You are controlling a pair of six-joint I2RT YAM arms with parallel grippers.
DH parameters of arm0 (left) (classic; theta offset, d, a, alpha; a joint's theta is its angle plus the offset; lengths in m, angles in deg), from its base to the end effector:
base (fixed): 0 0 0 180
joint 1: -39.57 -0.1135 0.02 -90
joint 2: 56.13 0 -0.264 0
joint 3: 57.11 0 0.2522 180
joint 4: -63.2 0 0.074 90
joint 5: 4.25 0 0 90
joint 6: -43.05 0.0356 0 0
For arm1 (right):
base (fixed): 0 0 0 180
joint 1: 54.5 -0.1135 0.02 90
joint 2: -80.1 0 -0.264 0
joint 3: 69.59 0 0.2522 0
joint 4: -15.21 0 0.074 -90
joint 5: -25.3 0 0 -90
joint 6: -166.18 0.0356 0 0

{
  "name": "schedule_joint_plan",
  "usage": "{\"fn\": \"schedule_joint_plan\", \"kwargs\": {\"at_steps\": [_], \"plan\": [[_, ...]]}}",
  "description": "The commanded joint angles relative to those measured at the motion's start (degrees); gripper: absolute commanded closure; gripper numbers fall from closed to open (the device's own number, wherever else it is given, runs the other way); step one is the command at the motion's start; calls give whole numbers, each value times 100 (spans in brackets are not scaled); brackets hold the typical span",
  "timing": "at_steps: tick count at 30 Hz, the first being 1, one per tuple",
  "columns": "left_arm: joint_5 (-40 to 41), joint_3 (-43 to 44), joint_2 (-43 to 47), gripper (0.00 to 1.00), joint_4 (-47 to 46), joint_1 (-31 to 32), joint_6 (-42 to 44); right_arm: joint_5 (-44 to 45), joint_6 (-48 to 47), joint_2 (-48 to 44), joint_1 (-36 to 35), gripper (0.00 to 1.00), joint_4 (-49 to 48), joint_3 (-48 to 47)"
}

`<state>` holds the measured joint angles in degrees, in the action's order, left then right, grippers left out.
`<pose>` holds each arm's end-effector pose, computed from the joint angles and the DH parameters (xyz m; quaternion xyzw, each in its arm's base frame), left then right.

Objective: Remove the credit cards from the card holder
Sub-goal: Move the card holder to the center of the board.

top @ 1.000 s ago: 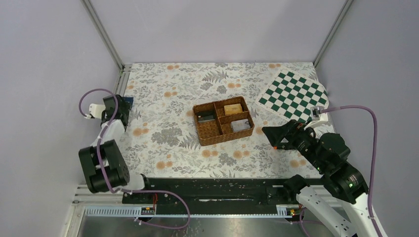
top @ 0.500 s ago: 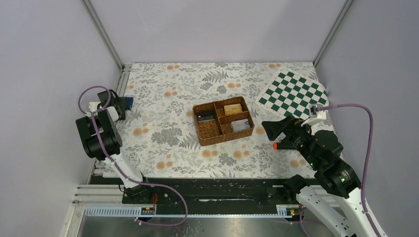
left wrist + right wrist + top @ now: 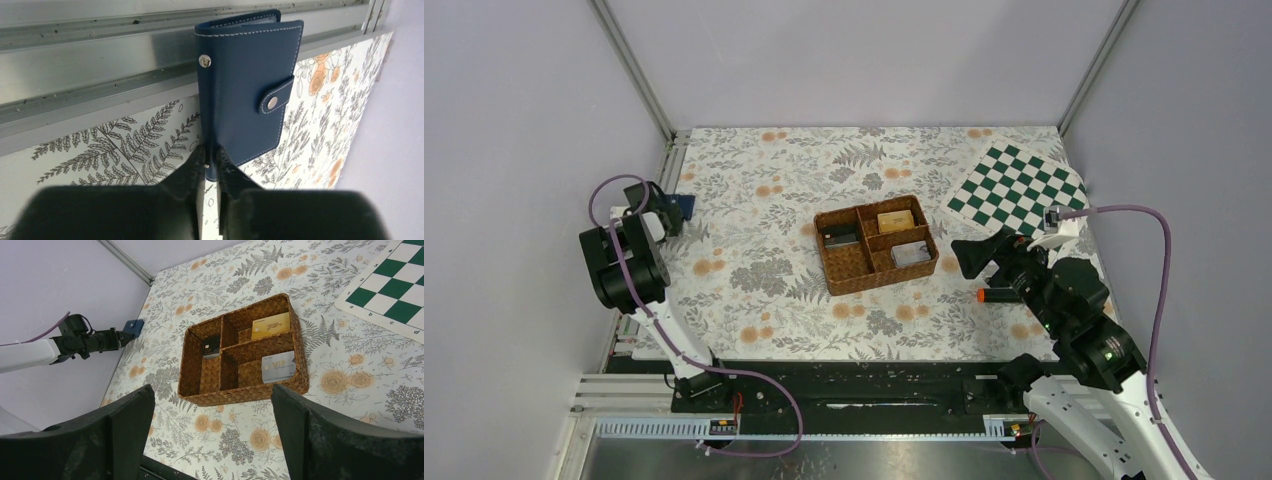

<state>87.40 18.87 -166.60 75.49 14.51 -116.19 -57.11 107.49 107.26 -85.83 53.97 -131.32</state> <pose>0.3576 0.1683 0.1382 -0.6851 0.6283 -0.1261 0.3463 0.0894 0.0489 0.3691 0.0449 0.7309 0.3117 0.6055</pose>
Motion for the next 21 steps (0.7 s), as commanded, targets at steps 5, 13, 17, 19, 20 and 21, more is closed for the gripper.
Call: {"fn": "schedule_joint_plan", "kwargs": {"at_steps": [5, 13, 17, 19, 20, 21], "plan": [[-386, 52, 168, 100, 535, 8, 294, 130, 8, -262, 13, 8, -190, -7], [-595, -391, 1279, 100, 1092, 212, 587, 165, 243, -523, 9, 9, -20, 118], [-745, -1165, 1975, 100, 1126, 436, 618, 142, 218, -653, 12, 9, 122, 200], [-831, -1514, 2255, 100, 1212, 599, 723, 101, 188, -727, 13, 9, 185, 237], [-848, -1707, 2390, 100, 1295, 685, 785, 97, 181, -755, 13, 9, 227, 243], [-881, -1906, 2594, 100, 1336, 782, 814, 117, 173, -782, 13, 9, 290, 243]]}}
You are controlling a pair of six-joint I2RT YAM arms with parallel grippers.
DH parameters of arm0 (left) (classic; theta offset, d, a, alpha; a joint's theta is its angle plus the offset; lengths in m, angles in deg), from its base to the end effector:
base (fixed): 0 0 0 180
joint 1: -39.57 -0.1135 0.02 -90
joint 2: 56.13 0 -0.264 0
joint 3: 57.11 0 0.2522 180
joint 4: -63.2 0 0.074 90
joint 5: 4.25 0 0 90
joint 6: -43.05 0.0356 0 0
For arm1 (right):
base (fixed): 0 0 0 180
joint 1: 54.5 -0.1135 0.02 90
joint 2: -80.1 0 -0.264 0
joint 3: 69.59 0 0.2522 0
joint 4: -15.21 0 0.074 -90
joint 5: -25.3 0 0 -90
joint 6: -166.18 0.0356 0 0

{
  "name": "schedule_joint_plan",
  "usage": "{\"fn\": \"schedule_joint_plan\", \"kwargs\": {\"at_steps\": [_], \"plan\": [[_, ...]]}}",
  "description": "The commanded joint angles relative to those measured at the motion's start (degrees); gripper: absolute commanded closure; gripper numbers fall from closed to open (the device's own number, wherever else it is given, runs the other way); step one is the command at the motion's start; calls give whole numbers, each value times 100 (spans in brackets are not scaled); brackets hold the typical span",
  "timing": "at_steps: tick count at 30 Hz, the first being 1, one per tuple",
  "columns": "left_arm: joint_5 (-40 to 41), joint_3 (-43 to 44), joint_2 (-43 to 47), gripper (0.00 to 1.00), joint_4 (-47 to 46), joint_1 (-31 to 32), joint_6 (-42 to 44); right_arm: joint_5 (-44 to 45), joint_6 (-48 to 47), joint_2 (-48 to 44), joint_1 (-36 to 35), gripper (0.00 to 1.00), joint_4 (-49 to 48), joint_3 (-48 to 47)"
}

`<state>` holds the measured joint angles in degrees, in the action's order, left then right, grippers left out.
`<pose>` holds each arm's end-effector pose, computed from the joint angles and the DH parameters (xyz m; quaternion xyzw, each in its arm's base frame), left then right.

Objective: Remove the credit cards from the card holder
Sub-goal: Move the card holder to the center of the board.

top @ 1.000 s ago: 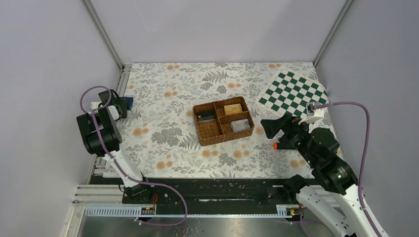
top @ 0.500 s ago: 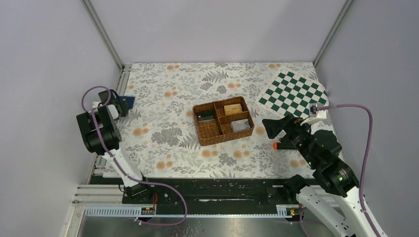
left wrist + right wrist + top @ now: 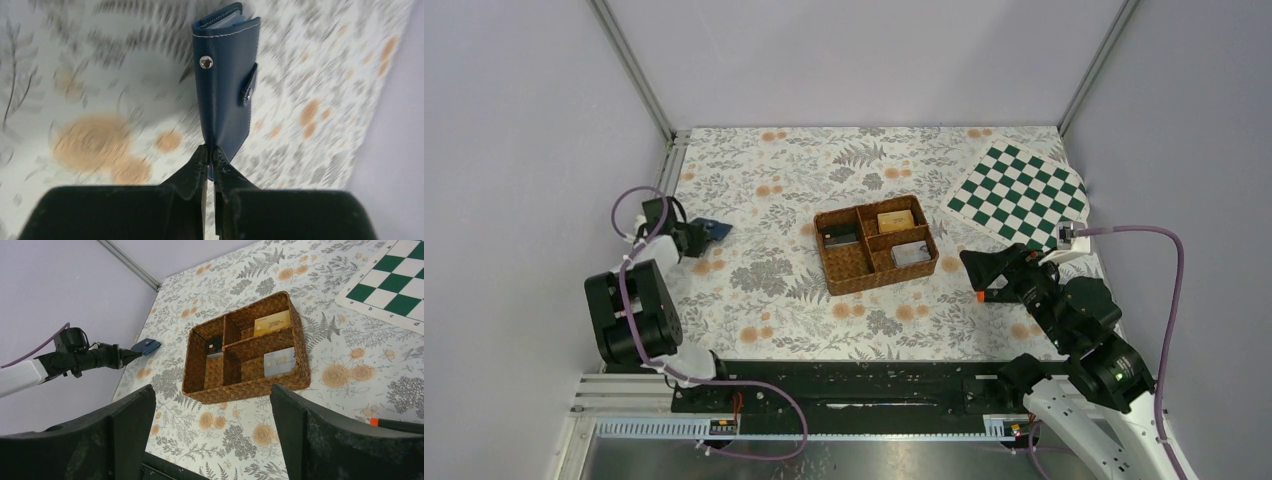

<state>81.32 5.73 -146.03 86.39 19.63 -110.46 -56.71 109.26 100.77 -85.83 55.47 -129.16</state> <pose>0.2963 0.1045 0.1786 -0.6156 0.7101 -0.1598 0.3020 0.0696 0.0366 0.3625 0.0596 0.7129 0.3293 0.6163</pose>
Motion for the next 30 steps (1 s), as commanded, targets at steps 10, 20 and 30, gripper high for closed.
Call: {"fn": "schedule_joint_plan", "kwargs": {"at_steps": [10, 20, 30], "plan": [[62, -2330, 3076, 100, 1301, 1677, -277, -485, -248, 189, 13, 8, 538, -20], [652, -2505, 4367, 54, 2100, 2267, -168, -1883, 277, 2325, -8, 31, 193, -608], [350, -2329, 3544, 38, 1536, 1296, 506, -1441, 89, 4442, -1028, 43, -769, -1772]]}}
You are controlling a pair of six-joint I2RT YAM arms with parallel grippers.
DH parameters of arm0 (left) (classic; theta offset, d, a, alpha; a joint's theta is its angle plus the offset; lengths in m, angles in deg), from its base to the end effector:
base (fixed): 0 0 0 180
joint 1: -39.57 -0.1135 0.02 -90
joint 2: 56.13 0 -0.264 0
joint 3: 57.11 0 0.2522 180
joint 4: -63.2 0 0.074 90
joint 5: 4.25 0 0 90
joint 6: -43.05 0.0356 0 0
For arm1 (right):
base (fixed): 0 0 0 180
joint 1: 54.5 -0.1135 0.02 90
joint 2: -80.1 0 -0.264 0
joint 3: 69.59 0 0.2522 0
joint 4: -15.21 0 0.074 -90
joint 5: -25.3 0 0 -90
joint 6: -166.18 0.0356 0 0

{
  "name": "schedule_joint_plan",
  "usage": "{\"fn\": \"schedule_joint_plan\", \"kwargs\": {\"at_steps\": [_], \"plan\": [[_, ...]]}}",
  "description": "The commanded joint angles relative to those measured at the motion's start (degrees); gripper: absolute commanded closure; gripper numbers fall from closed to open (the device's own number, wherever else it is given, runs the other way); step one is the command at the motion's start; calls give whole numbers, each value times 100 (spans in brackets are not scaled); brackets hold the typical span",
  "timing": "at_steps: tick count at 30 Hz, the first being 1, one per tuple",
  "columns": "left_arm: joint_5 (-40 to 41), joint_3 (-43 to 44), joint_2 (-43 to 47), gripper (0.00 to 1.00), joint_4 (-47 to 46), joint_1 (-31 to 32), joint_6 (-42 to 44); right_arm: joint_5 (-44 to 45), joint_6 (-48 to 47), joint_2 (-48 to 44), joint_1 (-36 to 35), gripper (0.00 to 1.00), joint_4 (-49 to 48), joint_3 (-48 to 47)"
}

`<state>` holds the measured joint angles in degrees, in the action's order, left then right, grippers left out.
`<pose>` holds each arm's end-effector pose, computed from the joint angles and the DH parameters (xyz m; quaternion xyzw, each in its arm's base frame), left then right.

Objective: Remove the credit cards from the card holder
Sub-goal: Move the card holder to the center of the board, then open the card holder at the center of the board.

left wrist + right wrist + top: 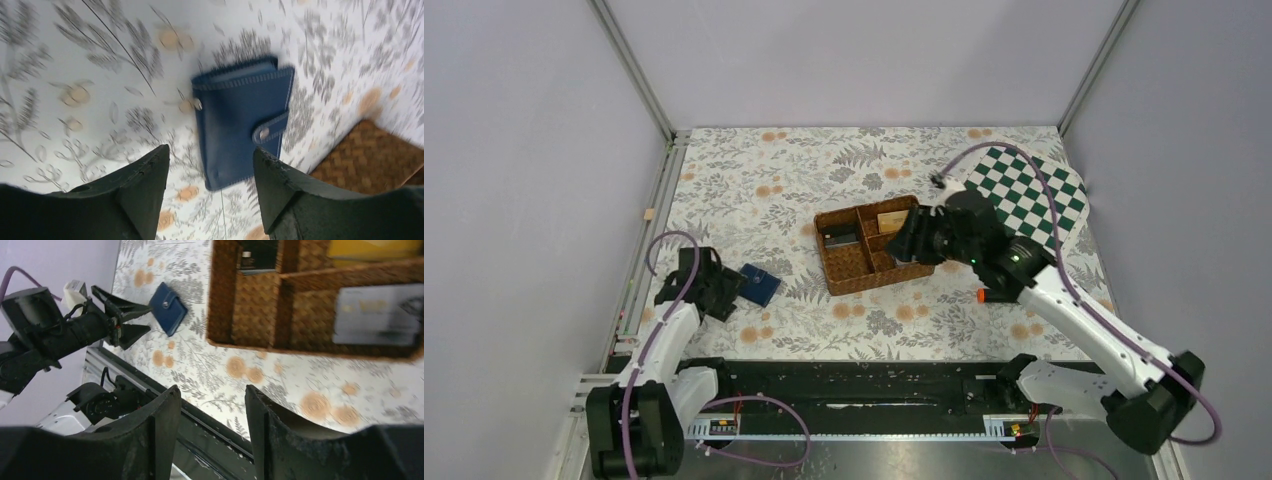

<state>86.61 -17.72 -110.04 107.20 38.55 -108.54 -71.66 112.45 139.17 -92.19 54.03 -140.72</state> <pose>0.1658 0.0035 0.1701 -0.5018 0.8213 -0.1306 0.2379 0.1782 0.1432 0.3434 -0.0424 0.8495 0.3561 0.3870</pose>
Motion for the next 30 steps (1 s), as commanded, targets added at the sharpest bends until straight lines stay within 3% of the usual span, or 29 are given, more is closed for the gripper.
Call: {"fn": "schedule_joint_plan", "kwargs": {"at_steps": [1, 7, 16, 23, 30], "plan": [[-127, -7, -29, 38, -635, -720, 362, 55, -344, 791, -524, 43, -717, -768], [-471, -89, -7, 43, -1042, -1232, 334, 487, -864, 2345, -1274, 41, -497, -2176], [-2123, -242, -739, 48, -1317, -2655, 739, 867, -1858, 4734, -2005, 41, -601, -3949], [-2485, -236, -1051, 48, -1477, -2833, 965, 819, -2777, 6118, -2221, 39, -783, -4731], [-2460, -244, -1294, 51, -1391, -2834, 1148, 756, -2872, 7107, -2335, 39, -939, -5391]]}}
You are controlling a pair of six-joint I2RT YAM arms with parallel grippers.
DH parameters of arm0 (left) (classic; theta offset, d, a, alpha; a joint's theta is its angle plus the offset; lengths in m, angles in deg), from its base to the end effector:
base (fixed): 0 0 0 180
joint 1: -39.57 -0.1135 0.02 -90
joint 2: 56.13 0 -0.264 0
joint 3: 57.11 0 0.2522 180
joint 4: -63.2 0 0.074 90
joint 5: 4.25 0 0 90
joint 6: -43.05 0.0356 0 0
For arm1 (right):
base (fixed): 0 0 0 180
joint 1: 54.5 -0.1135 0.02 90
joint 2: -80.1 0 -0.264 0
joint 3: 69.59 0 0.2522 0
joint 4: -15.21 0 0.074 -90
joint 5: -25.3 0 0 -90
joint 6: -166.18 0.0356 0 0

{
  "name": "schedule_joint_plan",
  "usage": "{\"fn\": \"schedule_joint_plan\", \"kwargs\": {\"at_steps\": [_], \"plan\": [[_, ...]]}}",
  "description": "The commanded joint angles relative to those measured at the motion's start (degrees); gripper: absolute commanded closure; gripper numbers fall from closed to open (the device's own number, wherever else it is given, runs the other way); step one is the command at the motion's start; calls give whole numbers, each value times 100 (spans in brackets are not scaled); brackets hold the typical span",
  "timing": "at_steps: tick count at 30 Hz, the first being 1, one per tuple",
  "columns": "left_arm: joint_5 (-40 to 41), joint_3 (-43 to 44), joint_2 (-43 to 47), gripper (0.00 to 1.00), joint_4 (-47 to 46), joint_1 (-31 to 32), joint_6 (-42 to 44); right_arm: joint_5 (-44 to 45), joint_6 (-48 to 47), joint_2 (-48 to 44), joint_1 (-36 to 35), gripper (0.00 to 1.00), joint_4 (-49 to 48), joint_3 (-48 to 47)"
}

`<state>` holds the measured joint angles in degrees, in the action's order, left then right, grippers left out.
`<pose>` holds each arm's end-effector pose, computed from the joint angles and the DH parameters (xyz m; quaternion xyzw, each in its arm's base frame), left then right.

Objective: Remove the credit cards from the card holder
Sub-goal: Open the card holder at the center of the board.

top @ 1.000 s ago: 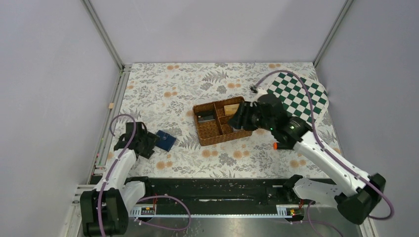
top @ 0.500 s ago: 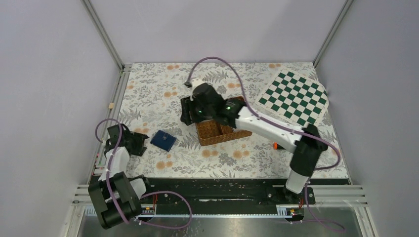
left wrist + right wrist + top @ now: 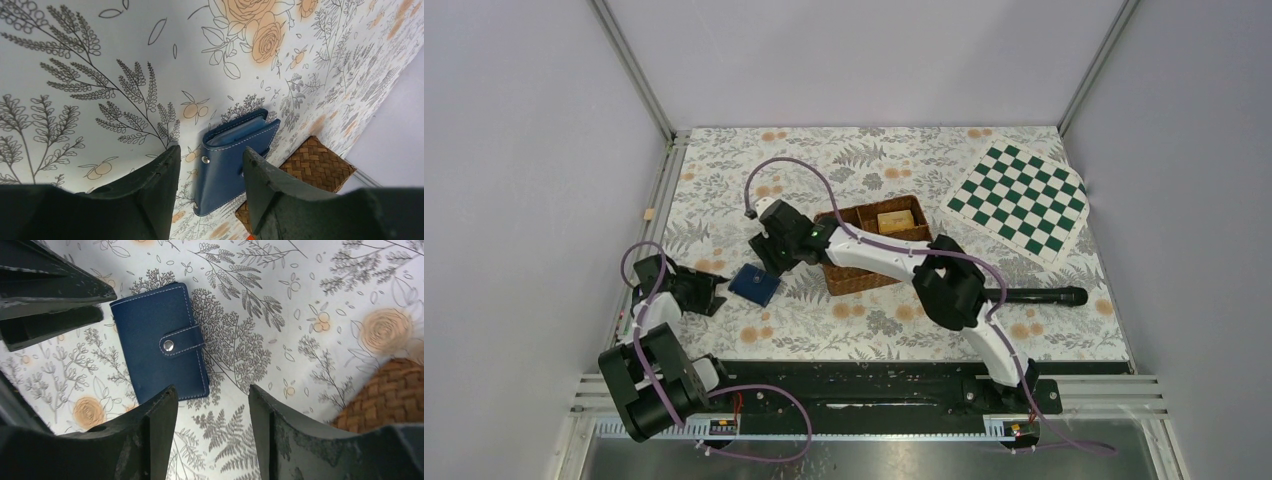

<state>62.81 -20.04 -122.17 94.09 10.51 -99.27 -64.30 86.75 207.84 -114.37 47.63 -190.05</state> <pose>0.1702 0.0787 0.1403 -0.5778 0.7513 -0.2394 0.2109 0.2593 0.4462 0.2203 -0.3762 0.8233 0.2425 0.3490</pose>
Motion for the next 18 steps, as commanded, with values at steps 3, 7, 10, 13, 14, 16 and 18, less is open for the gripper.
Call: {"fn": "schedule_joint_plan", "kwargs": {"at_steps": [3, 7, 10, 13, 14, 16, 18], "plan": [[-179, -31, -150, 56, -275, -29, 152, 57, -507, 470, -210, 39, -417, -617], [-403, 99, -483, 62, -317, -21, 215, 149, -797, 754, -340, 40, -435, -847], [-566, 69, -697, 66, -450, -21, 212, 260, -964, 898, -413, 40, -497, -923], [-749, -7, -865, 68, -637, -13, 156, 268, -992, 955, -429, 40, -527, -940], [-792, -3, -921, 68, -657, -8, 164, 267, -994, 965, -437, 40, -545, -935], [-847, 24, -1000, 69, -680, 13, 166, 270, -1000, 982, -455, 40, -547, -933], [-877, 24, -1011, 70, -689, 38, 169, 389, -1026, 1009, -491, 40, -535, -911]]}}
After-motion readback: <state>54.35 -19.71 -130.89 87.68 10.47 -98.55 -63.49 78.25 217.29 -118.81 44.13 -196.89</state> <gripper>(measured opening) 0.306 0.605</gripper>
